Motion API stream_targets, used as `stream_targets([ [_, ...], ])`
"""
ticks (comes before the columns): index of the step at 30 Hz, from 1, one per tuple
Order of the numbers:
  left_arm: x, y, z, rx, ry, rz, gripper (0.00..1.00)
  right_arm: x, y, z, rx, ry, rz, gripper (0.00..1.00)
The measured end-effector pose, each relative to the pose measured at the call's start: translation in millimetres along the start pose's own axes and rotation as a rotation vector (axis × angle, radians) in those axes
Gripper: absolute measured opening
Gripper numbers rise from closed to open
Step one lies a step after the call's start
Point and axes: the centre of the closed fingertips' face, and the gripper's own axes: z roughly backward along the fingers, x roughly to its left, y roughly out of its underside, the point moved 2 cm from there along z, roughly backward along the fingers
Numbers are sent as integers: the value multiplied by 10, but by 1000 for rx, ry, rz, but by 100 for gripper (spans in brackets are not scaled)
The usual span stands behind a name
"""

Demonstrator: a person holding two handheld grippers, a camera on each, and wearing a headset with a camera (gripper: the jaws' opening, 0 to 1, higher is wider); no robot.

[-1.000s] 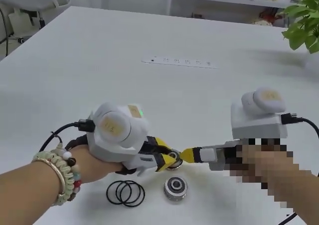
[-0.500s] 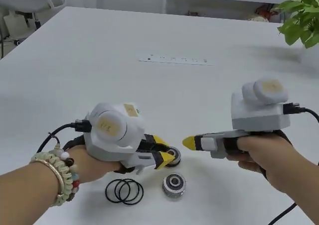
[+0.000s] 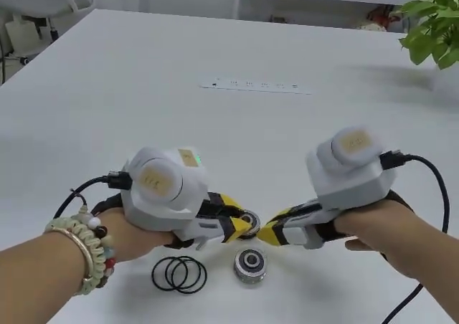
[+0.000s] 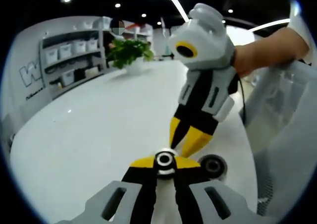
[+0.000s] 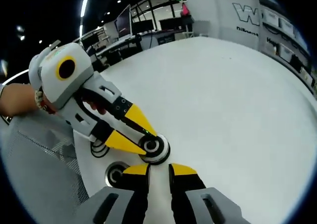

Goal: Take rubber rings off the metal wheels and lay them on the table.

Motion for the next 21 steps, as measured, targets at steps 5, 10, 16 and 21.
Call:
stream_targets([
  [5,-1,-3,-1,-1,0,1,13,22,-5,-28,-7,-3,39,19],
  [10,-1,-6,-3,-3,0,3,13,45,-35,-56,-41,-10,43,22],
  [16,-1,-1,-6,-5,0,7,13,57,-46,-63,-52,-21,87,21],
  [21,-1,1,-6,-8,0,10,13,46,-23,-42,-40,-25,107,17],
])
